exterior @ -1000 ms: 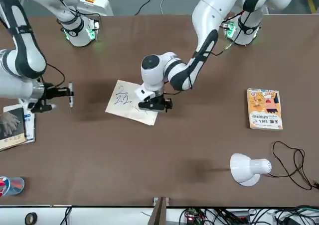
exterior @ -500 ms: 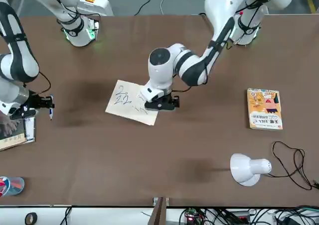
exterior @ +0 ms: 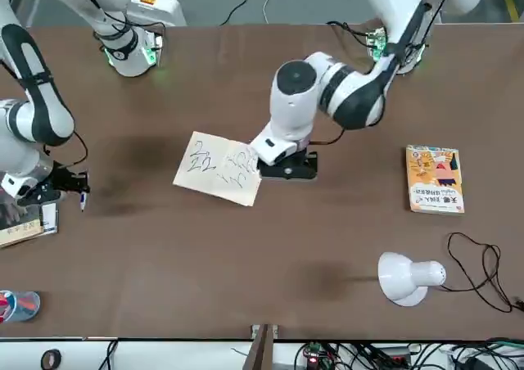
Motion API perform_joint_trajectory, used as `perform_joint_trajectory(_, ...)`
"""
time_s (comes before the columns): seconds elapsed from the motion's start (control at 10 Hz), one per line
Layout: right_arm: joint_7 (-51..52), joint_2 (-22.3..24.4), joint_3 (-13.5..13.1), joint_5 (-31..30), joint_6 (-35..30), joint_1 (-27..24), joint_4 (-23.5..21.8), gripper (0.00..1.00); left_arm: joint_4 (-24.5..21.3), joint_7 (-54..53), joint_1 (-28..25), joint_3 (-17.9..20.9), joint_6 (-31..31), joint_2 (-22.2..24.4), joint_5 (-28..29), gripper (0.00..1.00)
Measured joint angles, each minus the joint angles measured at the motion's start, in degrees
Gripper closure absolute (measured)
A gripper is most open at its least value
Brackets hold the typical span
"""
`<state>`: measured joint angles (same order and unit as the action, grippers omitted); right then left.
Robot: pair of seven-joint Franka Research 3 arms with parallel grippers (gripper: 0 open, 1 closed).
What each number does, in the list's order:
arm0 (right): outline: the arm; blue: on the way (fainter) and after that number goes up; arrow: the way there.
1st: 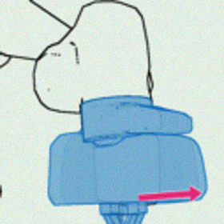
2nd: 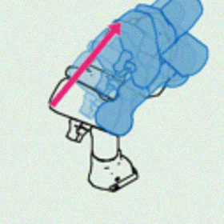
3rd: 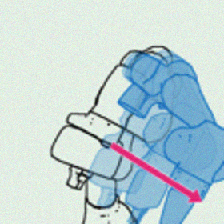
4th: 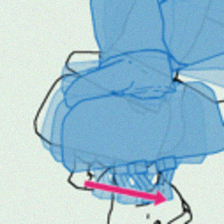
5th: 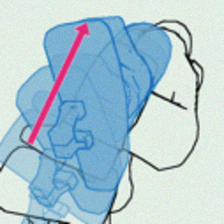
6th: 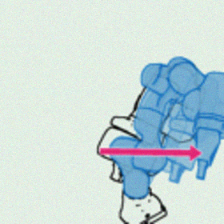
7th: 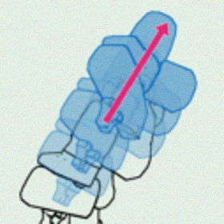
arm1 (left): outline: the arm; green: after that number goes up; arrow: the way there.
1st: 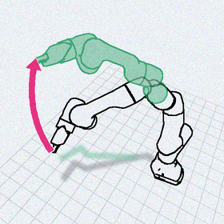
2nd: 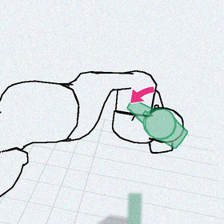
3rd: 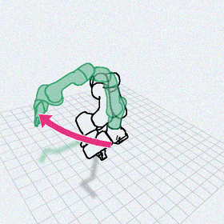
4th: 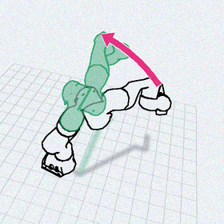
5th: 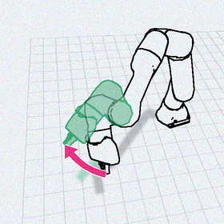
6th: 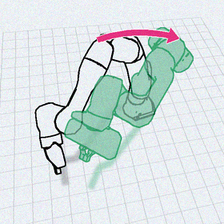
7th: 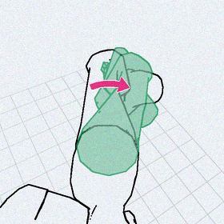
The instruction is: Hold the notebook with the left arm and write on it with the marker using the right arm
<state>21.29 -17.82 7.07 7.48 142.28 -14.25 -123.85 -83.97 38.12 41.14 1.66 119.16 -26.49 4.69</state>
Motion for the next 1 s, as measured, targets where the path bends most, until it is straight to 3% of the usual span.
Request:
perform_joint_trajectory(0.4,0.00,-5.26,-1.65,-0.01,5.09,0.01,-0.04,0.83,-8.21,-5.72,-5.11,-0.05,-1.39,9.95,-3.29,0.00)
perform_joint_trajectory(0.8,0.00,-7.30,-1.99,-0.01,6.73,0.03,0.09,0.83,-11.11,-15.53,-13.47,-0.06,-9.55,16.47,-5.18,0.00)
perform_joint_trajectory(1.0,-0.01,-7.29,-1.99,-0.01,6.72,0.04,0.31,0.71,-11.09,-20.96,-17.50,-0.05,-12.37,18.25,-5.28,0.00)
